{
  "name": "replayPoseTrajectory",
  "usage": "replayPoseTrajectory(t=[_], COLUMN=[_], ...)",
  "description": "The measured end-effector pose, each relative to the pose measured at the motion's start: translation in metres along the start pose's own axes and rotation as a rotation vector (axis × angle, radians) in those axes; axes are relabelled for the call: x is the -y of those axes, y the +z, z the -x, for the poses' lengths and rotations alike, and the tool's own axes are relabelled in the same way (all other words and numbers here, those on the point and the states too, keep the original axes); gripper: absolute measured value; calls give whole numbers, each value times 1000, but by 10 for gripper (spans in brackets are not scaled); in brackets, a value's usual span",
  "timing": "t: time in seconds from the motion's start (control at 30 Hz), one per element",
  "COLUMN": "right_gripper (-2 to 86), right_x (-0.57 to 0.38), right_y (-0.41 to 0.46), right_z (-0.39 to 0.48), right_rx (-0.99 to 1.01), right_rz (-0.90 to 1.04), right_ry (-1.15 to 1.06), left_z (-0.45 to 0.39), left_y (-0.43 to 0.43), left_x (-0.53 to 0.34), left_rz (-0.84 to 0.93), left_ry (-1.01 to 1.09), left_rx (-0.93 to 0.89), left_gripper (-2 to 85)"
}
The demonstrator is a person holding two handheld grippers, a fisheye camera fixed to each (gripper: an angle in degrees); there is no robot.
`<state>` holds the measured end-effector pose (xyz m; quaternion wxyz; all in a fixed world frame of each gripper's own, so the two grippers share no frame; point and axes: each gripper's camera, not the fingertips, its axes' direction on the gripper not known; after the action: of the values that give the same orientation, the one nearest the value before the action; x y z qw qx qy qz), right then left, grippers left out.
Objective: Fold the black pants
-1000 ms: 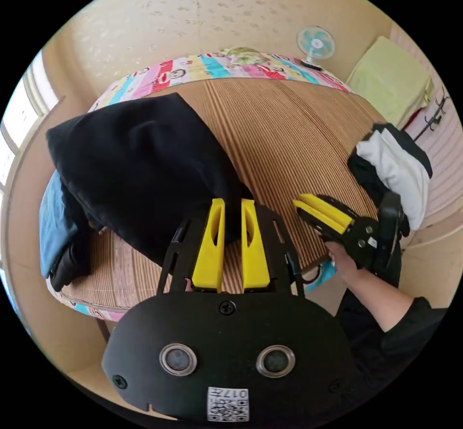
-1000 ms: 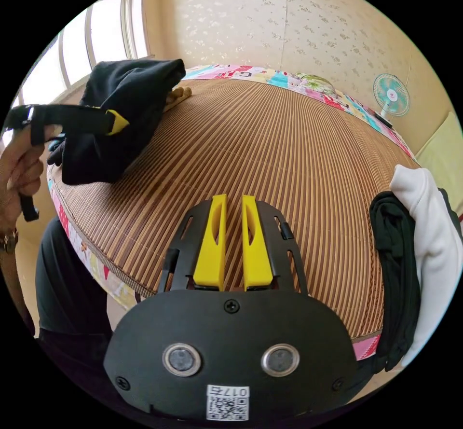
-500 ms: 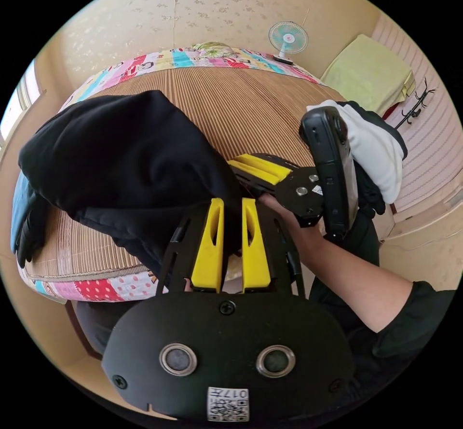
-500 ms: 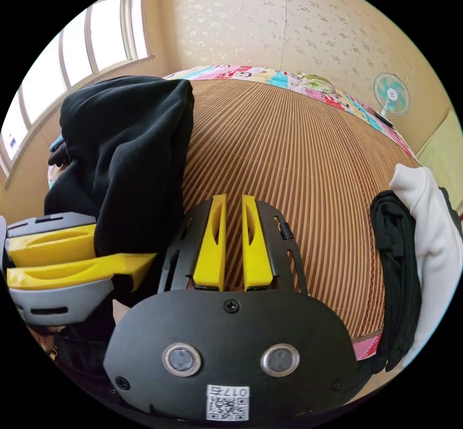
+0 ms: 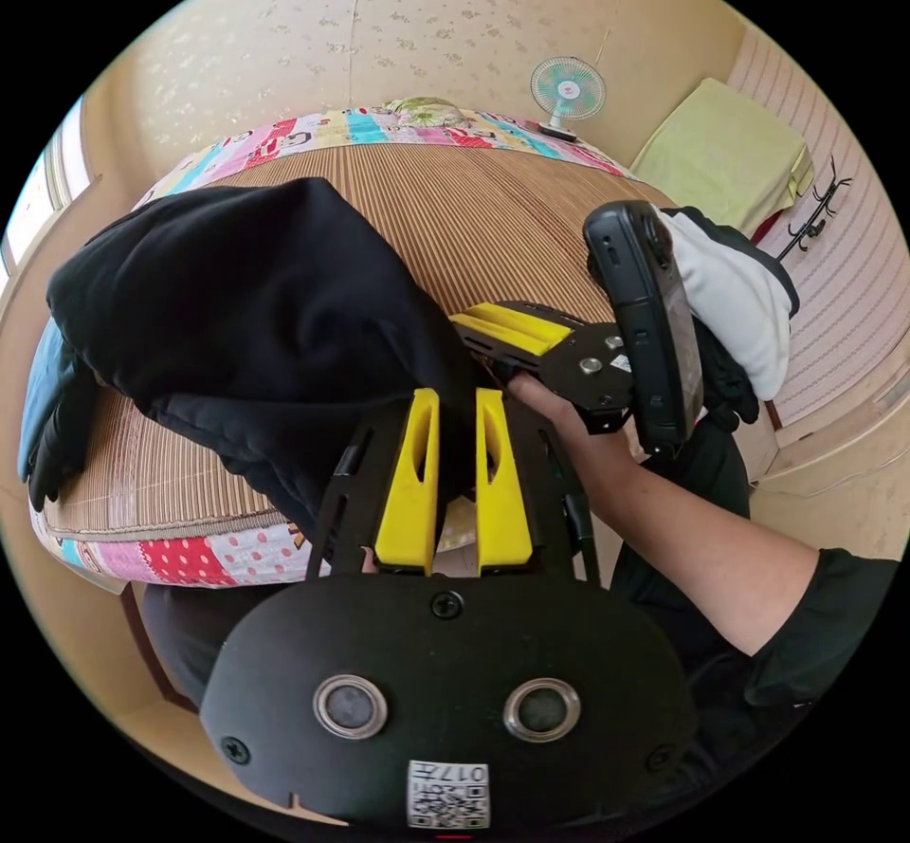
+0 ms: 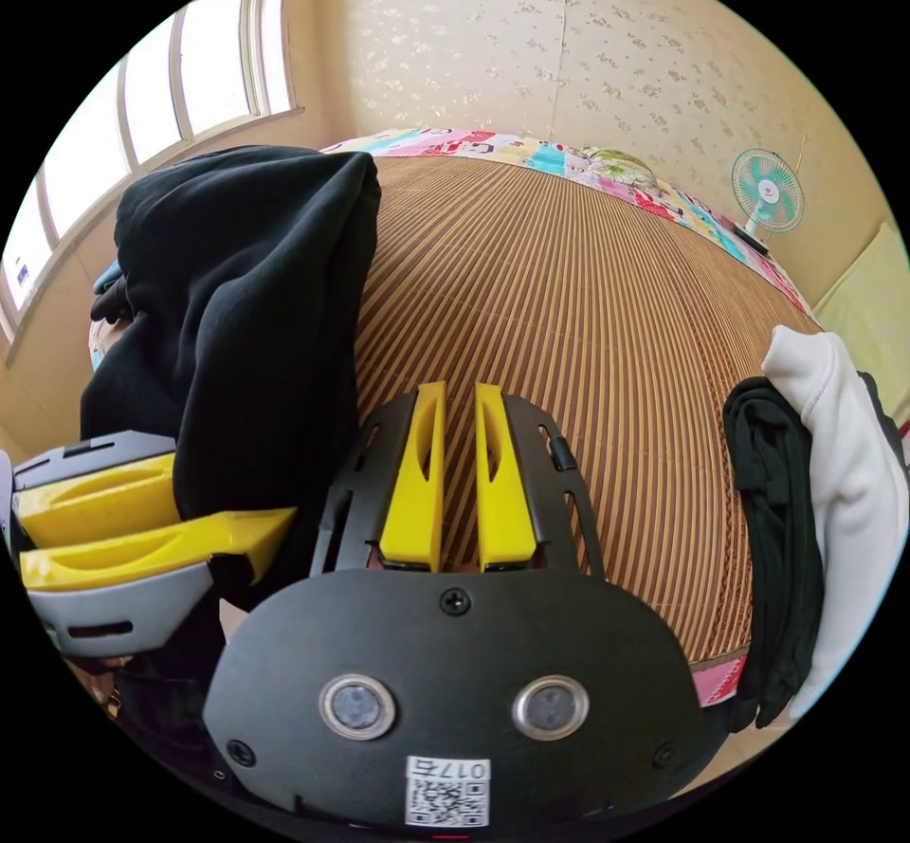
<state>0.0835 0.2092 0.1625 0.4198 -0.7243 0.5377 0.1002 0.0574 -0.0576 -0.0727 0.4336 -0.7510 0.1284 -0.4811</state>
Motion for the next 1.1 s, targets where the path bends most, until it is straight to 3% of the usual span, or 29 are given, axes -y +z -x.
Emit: replayPoseTrajectory(t=[1.1], right_gripper=[51], right_x=[0], right_y=[9], right_z=[-27], right_rx=[-11], right_rz=[-9], right_ry=[-4], left_z=[9], left_y=[17], left_x=[5], left_rz=[-60], left_ry=[-8], left_rx=[44], left_gripper=[66])
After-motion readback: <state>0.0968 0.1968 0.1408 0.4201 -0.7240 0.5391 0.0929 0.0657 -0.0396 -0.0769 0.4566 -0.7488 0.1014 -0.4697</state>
